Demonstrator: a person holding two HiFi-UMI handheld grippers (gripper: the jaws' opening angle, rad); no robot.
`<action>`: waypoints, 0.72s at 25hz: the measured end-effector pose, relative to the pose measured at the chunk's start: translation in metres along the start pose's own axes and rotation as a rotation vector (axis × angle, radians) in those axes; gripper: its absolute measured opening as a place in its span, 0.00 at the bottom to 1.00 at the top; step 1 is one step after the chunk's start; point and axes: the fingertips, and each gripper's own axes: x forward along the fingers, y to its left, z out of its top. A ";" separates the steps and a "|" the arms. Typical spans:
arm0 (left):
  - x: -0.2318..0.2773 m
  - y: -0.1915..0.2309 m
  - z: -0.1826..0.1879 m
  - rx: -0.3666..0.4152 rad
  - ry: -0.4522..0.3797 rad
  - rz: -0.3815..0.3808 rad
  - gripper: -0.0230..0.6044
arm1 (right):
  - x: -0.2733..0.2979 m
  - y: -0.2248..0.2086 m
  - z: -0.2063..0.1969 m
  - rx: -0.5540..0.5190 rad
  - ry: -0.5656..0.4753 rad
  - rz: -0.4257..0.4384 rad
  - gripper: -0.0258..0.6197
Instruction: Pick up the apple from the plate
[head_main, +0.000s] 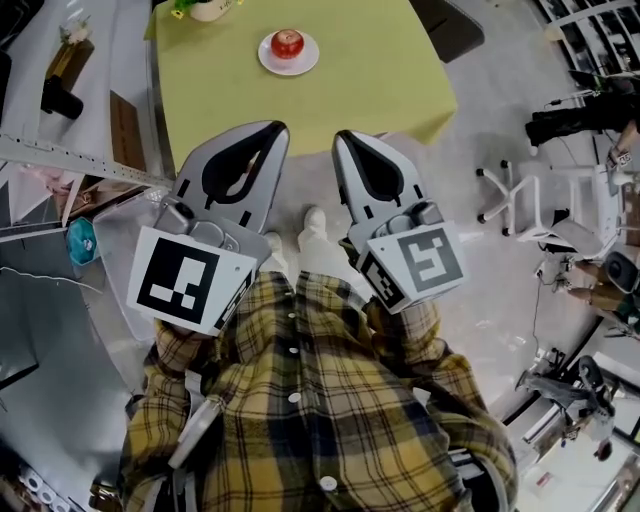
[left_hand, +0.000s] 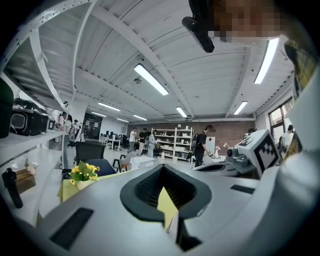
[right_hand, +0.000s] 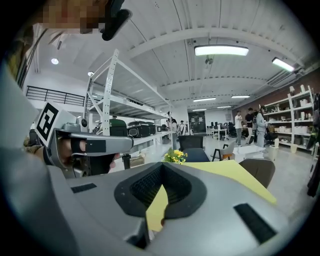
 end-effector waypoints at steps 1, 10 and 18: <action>0.005 0.004 -0.001 -0.004 0.001 -0.001 0.03 | 0.004 -0.005 -0.002 -0.002 0.006 -0.003 0.04; 0.071 0.040 0.009 -0.013 -0.018 0.051 0.03 | 0.046 -0.071 0.007 0.002 0.019 0.007 0.04; 0.135 0.062 0.034 -0.015 -0.064 0.161 0.03 | 0.090 -0.131 0.036 -0.060 0.002 0.115 0.04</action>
